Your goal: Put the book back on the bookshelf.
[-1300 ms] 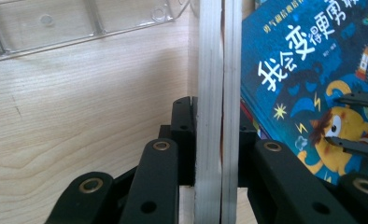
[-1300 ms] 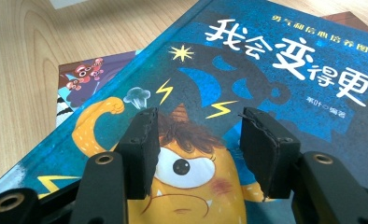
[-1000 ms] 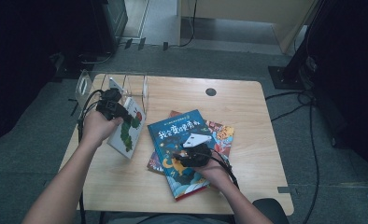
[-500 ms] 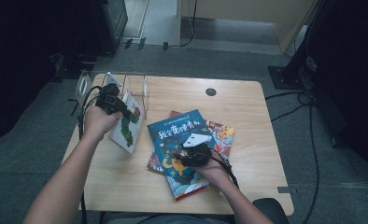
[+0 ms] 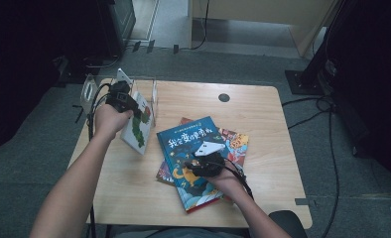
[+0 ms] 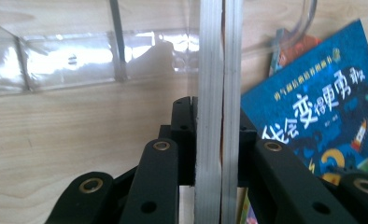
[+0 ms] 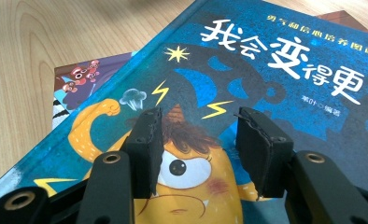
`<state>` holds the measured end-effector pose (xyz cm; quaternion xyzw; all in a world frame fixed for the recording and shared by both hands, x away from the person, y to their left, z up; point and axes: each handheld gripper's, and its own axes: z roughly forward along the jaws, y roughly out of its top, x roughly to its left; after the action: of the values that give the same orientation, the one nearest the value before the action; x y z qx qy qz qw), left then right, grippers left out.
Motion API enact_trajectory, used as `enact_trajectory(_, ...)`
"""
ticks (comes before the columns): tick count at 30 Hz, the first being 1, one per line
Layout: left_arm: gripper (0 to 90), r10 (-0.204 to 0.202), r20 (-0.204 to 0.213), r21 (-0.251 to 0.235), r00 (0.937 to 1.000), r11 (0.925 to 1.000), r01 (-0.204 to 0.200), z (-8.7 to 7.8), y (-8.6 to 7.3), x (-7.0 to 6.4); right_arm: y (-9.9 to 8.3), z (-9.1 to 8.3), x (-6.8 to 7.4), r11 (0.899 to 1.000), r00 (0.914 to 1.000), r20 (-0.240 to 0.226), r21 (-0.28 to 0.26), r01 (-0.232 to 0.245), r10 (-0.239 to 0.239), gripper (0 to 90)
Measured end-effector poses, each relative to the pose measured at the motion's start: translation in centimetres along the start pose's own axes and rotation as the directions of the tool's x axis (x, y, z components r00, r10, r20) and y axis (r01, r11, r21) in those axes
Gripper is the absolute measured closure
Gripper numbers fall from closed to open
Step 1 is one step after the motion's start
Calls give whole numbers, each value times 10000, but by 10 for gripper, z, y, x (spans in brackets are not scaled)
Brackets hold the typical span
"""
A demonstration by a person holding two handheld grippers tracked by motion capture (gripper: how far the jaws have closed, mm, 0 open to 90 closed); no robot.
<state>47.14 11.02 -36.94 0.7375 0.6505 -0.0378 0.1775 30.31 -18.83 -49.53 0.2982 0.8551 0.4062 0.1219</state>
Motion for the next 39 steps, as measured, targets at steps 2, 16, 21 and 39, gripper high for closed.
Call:
enact_trajectory(2, 785, -149, 142, -104, 9998, 9998, 150, -1, 4, 2, 0, 0, 0, 10000, 10000, 10, -3, 1, -1, 517)
enact_trajectory(16, 784, -651, 153, -260, 9978, 9975, 655, 9, 31, 10, 0, 0, 0, 10000, 10000, 47, -29, -9, 9, 529)
enact_trajectory(21, 784, -819, 202, -232, 9964, 9963, 824, 14, 40, 11, 0, 0, 0, 10000, 10000, 65, -40, 11, -10, 529)
enact_trajectory(39, 777, -809, 18, -305, 9967, 9963, 810, 28, 57, 3, 0, 0, -1, 10000, 10000, 73, -31, -13, 13, 538)
